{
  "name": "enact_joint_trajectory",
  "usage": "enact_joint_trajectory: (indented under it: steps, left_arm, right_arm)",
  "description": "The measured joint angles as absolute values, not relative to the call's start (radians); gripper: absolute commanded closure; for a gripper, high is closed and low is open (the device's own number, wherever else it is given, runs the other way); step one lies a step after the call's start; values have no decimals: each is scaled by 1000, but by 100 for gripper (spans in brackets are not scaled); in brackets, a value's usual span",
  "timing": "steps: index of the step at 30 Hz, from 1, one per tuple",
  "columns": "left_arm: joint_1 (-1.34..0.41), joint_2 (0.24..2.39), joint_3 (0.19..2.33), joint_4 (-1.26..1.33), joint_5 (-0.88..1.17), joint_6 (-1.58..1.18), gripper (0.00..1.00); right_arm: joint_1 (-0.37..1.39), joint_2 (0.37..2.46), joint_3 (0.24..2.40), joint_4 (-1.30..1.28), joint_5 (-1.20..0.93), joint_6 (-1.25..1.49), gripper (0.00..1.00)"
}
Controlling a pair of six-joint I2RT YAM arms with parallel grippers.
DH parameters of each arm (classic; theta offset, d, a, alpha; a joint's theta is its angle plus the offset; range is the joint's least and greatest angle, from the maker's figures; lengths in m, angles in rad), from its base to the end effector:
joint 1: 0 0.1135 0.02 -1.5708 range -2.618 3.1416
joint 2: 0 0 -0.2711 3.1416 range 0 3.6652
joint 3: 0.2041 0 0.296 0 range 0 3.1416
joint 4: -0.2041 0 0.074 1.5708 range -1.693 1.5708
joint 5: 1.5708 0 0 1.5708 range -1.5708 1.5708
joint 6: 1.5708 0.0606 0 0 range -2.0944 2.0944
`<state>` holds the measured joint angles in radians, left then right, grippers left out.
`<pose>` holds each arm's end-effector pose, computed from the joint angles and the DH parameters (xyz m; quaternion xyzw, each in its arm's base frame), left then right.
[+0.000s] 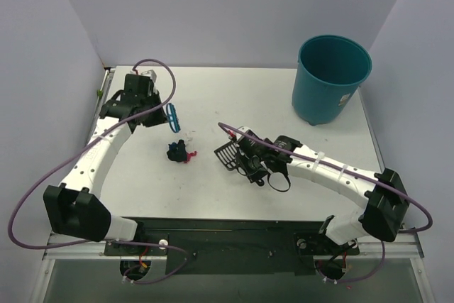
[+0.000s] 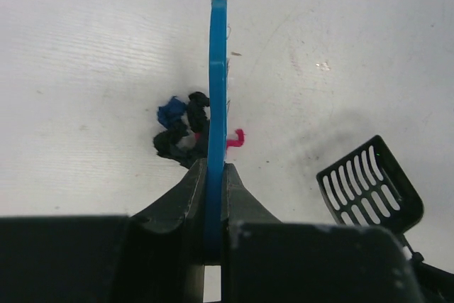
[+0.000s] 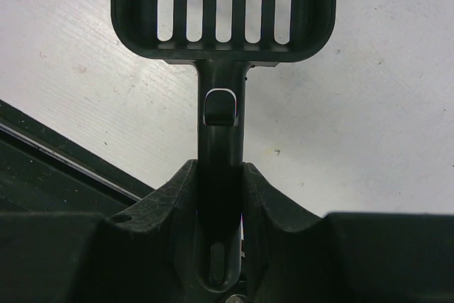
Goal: Sweep away the paper scraps from the table
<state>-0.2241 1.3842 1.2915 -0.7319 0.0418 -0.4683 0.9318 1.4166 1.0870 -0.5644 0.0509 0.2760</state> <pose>0.3458 -0.0814 0.3140 -0.1058 0.9250 -0.1420 0.3362 0.2150 0.2841 0.2395 -0.2957 0.8955 0.1687 0.2868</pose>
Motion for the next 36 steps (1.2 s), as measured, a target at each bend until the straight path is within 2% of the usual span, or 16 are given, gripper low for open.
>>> enact_joint_trajectory:
  steps: [9, 14, 21, 28, 36]
  left_arm:
    - [-215, 1623, 1636, -938, -205, -212, 100]
    - [-241, 1773, 1707, -1037, -338, -76, 100]
    - [-379, 1965, 1758, -1153, -524, 78, 100]
    - [-477, 2041, 1837, -1226, -503, 179, 100]
    - [-492, 2145, 1883, -1294, -406, 201, 100]
  right_arm:
    - [973, 1528, 1163, -640, -27, 205, 100]
    - [999, 1597, 1254, -699, -99, 161, 100]
    - [1034, 1726, 1376, -776, -88, 117, 100]
    - [1043, 1874, 1521, -840, -68, 85, 100]
    - [1043, 2009, 1720, -901, -36, 54, 100]
